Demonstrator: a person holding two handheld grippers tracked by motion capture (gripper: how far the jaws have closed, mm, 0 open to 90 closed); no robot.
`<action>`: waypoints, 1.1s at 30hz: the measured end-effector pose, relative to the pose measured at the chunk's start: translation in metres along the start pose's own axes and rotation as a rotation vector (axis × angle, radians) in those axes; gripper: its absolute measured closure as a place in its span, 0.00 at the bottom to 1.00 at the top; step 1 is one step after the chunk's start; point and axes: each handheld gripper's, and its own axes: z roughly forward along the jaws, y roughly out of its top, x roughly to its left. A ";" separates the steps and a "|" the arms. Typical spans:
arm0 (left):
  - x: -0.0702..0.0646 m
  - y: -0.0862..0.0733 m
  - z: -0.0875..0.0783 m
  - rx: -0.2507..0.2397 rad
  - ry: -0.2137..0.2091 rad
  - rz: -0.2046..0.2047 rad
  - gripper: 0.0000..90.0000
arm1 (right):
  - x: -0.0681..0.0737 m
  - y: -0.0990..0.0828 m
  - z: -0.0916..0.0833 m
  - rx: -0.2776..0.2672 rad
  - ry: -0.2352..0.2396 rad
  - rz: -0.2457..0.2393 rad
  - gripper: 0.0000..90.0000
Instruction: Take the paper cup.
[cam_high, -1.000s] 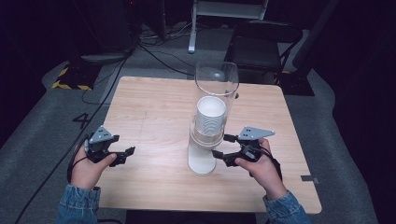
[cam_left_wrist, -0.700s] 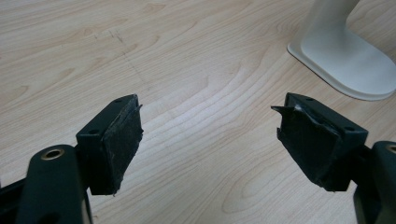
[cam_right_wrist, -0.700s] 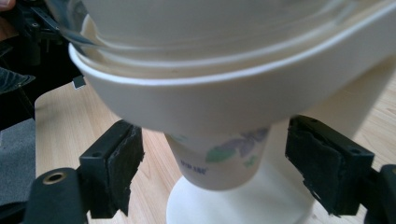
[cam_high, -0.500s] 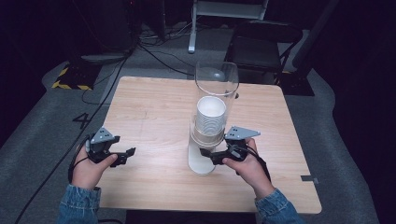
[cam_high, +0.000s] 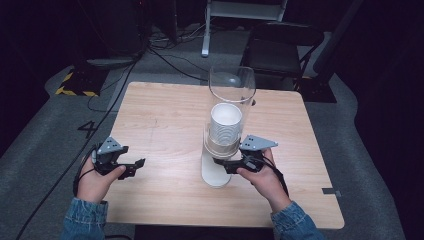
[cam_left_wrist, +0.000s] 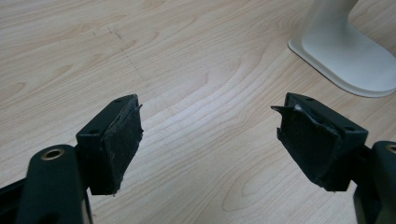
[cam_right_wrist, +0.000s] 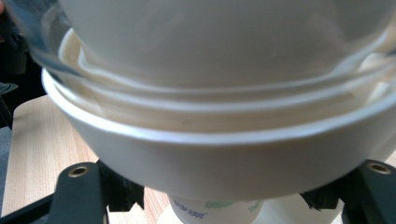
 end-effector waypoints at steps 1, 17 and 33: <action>0.000 0.000 0.000 0.001 0.000 0.000 0.24 | 0.000 0.000 0.000 0.000 -0.001 0.003 0.34; 0.001 -0.001 -0.001 0.003 -0.004 0.003 0.24 | 0.001 -0.003 0.001 -0.009 -0.003 0.005 0.36; 0.001 0.000 -0.002 -0.003 0.000 0.004 0.24 | 0.003 -0.007 0.001 -0.015 -0.010 0.013 0.36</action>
